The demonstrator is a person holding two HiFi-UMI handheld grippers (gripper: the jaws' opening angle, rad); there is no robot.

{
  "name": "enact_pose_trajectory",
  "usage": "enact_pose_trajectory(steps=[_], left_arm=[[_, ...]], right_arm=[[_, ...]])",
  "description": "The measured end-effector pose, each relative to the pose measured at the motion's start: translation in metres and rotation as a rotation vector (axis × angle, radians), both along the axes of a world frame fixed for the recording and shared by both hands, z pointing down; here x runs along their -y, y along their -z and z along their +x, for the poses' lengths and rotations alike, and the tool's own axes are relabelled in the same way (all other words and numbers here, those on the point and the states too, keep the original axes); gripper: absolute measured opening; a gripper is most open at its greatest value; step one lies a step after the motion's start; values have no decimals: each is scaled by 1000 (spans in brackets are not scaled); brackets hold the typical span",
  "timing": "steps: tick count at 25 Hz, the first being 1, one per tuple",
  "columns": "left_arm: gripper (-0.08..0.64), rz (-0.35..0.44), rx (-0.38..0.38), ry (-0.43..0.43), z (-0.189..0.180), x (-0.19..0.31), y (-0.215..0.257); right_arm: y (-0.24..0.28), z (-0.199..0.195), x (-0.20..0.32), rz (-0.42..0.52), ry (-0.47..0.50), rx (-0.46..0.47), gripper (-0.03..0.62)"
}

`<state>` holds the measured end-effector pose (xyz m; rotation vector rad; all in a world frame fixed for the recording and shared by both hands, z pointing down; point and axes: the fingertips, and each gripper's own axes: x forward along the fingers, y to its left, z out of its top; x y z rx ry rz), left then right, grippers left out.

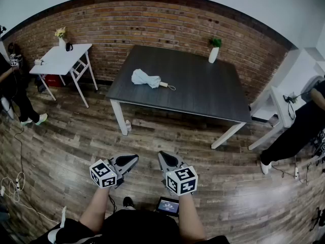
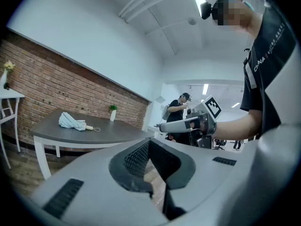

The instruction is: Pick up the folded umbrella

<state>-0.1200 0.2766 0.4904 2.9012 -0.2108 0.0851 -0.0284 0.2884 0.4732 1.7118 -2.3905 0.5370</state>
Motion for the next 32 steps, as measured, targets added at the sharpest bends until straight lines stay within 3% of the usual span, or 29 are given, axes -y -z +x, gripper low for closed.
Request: enact_pose_trajectory(steps=[32], left_arm=[[2, 55, 39, 0, 17, -15, 5]], right_arm=[[1, 18, -15, 16, -5, 53, 9]])
